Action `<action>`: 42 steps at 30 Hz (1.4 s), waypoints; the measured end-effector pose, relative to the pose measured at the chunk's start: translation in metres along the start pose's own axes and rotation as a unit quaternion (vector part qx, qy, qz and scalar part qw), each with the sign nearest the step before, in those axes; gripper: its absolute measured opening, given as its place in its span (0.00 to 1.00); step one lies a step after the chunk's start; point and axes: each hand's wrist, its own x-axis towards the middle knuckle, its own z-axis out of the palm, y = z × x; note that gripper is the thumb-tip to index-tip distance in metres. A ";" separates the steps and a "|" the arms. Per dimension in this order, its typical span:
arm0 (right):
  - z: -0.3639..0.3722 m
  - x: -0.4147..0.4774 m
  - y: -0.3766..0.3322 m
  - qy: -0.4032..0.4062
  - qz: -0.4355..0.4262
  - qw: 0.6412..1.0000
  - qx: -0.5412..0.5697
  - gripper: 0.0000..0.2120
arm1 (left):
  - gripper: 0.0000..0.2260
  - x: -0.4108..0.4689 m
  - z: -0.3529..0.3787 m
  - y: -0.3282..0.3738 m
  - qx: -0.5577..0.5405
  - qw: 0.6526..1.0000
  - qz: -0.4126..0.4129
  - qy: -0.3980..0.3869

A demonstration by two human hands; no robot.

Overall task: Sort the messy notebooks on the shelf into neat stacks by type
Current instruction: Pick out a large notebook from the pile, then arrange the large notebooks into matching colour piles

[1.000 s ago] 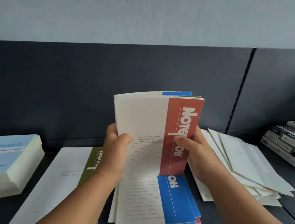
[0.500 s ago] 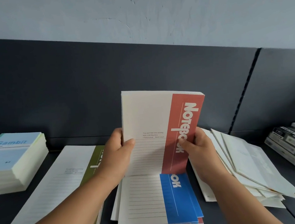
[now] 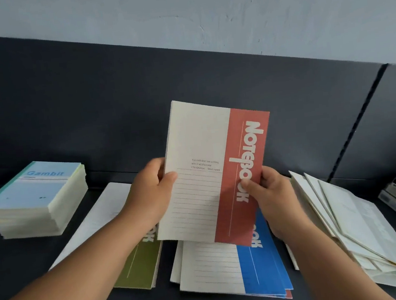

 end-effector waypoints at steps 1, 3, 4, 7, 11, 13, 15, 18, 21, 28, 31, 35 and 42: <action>0.009 0.001 -0.002 -0.013 0.012 1.000 -0.007 0.06 | 0.10 0.002 -0.009 -0.002 0.011 1.000 -0.006 0.012; 0.030 0.001 0.000 -0.039 0.047 0.998 -0.013 0.04 | 0.09 0.004 -0.029 -0.013 0.041 0.998 -0.026 0.027; 0.040 0.001 0.001 -0.051 0.065 0.996 -0.021 0.04 | 0.08 0.004 -0.038 -0.020 0.062 0.997 -0.039 0.030; 0.073 -0.003 0.008 -0.081 0.110 0.990 -0.042 0.03 | 0.07 0.001 -0.061 -0.043 0.137 0.988 -0.064 0.039; 0.111 -0.008 0.018 -0.119 0.154 0.979 -0.054 0.05 | 0.20 -0.007 -0.081 -0.066 0.227 0.968 -0.089 0.061; 0.125 -0.010 0.021 -0.122 0.163 0.977 -0.065 0.05 | 0.24 -0.009 -0.088 -0.075 0.243 0.964 -0.093 0.062; 0.136 -0.011 0.023 -0.120 0.163 0.976 -0.085 0.04 | 0.23 -0.009 -0.091 -0.083 0.260 0.959 -0.096 0.055; 0.147 -0.012 0.026 -0.112 0.142 0.974 -0.133 0.04 | 0.21 -0.009 -0.092 -0.091 0.280 0.954 -0.101 0.036; 0.153 -0.012 0.032 -0.098 0.107 0.967 -0.208 0.01 | 0.20 -0.010 -0.092 -0.098 0.277 0.955 -0.105 0.018; 0.155 -0.017 0.033 -0.115 0.062 0.940 -0.314 0.05 | 0.19 -0.009 -0.094 -0.103 0.285 0.952 -0.108 0.019; 0.153 -0.018 0.029 -0.126 0.066 0.934 -0.327 0.04 | 0.18 -0.009 -0.093 -0.103 0.314 0.943 -0.106 0.012; 0.145 -0.019 0.018 -0.120 0.049 0.934 -0.334 0.12 | 0.17 -0.010 -0.086 -0.092 0.362 0.930 -0.065 0.010; 0.098 -0.029 0.010 -0.106 0.034 0.906 -0.409 0.23 | 0.23 -0.022 -0.040 -0.049 0.321 0.945 0.041 -0.037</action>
